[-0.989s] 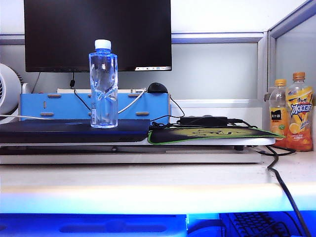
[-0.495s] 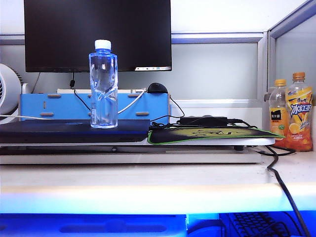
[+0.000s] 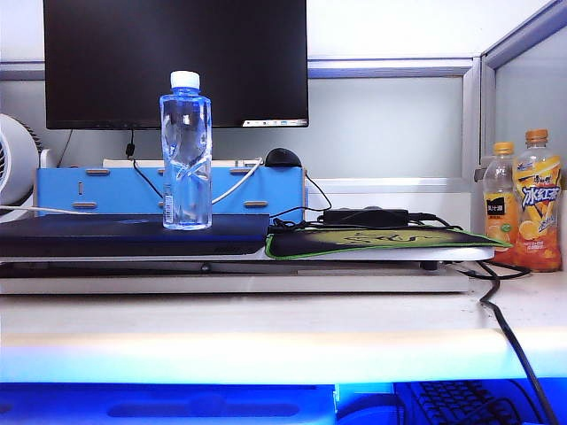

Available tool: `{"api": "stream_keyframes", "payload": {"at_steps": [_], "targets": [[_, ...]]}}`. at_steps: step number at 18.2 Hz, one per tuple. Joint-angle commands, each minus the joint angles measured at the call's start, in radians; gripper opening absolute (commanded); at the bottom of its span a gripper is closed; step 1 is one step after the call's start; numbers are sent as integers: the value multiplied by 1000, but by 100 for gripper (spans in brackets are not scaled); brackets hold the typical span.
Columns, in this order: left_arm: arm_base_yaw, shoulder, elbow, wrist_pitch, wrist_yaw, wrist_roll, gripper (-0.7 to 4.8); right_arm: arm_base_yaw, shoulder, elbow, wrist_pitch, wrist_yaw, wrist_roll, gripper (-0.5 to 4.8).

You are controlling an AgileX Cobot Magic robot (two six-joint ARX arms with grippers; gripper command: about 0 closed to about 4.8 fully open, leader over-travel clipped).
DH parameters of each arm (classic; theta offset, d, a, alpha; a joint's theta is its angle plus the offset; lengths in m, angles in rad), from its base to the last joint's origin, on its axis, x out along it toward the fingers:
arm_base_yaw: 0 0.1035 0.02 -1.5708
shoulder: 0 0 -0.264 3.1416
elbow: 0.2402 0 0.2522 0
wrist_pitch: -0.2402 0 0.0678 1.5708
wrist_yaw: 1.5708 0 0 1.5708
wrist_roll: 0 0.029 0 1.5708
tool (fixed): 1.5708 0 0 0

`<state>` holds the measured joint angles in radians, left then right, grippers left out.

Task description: Pick up the mineral water bottle and place it on the laptop.

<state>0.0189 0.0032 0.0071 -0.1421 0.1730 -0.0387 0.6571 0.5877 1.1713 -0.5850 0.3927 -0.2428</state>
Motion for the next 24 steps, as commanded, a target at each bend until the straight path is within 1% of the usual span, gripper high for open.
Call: {"api": "stream_keyframes", "payload": {"at_steps": [1, 2, 5, 6, 8, 11, 15, 17, 19, 21, 24], "targets": [[0, -2, 0, -6, 7, 1, -2, -124, -99, -380, 567, -92, 0, -1], [0, -2, 0, -6, 6, 1, -2, -176, -130, -471, 595, -142, 3, -1], [1, -2, 0, -6, 6, 2, -2, -305, -219, -658, 591, -267, 12, -1], [1, -2, 0, -6, 6, 1, -2, -369, -290, -763, 590, -308, 50, -1], [1, -2, 0, -6, 6, 2, -2, -432, -397, -871, 590, -354, 91, -1], [0, -2, 0, -6, 6, 1, -2, -478, -583, -990, 570, -395, 91, -1], [0, -2, 0, -6, 7, 2, -2, -486, -583, -1040, 527, -391, 97, -1], [0, -2, 0, -6, 5, 2, -2, -517, -583, -1072, 518, -393, 109, -1], [0, -2, 0, -6, 6, 2, -2, -564, -583, -1104, 502, -397, 153, -1], [0, -2, 0, -6, 5, 2, -2, -609, -583, -1133, 481, -442, 168, -1], [0, -2, 0, -6, 6, 2, -2, -624, -583, -1164, 410, -449, 169, -1]]}}
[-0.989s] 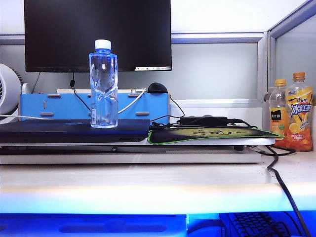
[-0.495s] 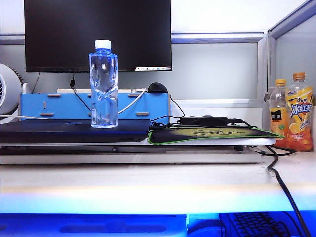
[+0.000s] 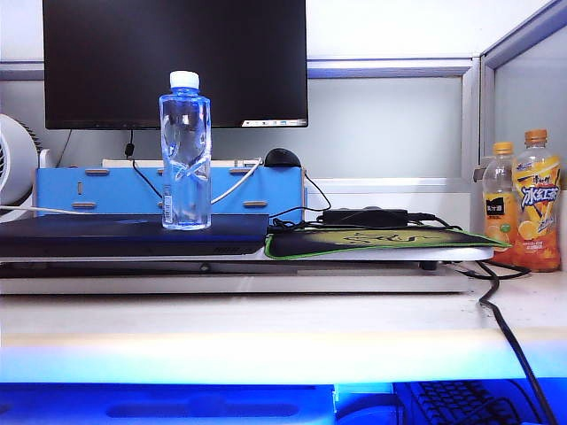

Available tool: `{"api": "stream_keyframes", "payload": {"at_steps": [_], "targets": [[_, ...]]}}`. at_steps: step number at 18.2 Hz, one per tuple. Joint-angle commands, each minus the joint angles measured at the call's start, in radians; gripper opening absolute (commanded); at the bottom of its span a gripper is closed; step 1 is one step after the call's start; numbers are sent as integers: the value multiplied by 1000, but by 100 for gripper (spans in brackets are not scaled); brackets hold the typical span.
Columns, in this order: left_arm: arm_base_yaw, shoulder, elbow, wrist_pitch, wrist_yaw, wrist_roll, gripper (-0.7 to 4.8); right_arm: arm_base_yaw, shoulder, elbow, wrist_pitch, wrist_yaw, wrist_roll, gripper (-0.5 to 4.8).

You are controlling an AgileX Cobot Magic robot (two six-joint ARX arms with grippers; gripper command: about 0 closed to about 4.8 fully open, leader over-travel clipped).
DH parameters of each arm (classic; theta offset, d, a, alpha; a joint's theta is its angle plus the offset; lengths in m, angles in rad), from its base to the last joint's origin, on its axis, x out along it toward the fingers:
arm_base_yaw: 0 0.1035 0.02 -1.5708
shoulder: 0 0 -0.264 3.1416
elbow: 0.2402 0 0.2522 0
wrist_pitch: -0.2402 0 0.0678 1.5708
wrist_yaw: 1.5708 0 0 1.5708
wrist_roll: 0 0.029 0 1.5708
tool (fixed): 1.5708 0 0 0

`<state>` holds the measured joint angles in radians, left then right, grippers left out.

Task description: Pick up the mineral water bottle and place it on the laptop.

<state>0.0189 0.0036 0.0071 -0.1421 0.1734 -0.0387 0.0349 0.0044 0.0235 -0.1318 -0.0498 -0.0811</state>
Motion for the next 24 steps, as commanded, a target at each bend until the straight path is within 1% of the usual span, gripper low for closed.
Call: {"api": "stream_keyframes", "payload": {"at_steps": [1, 4, 7, 24], "targets": [[0, -2, 0, -6, 5, 2, -2, -1, 6, -16, -41, -6, 25, 0], [0, -2, 0, -6, 5, 2, -2, 0, 10, -16, -44, -5, 41, -1], [0, -2, 0, -6, 6, 2, -2, 0, 12, -16, -44, 5, 113, -1], [0, -2, 0, -6, 6, 2, -2, 2, 12, -16, -41, 6, 115, 0]]}}
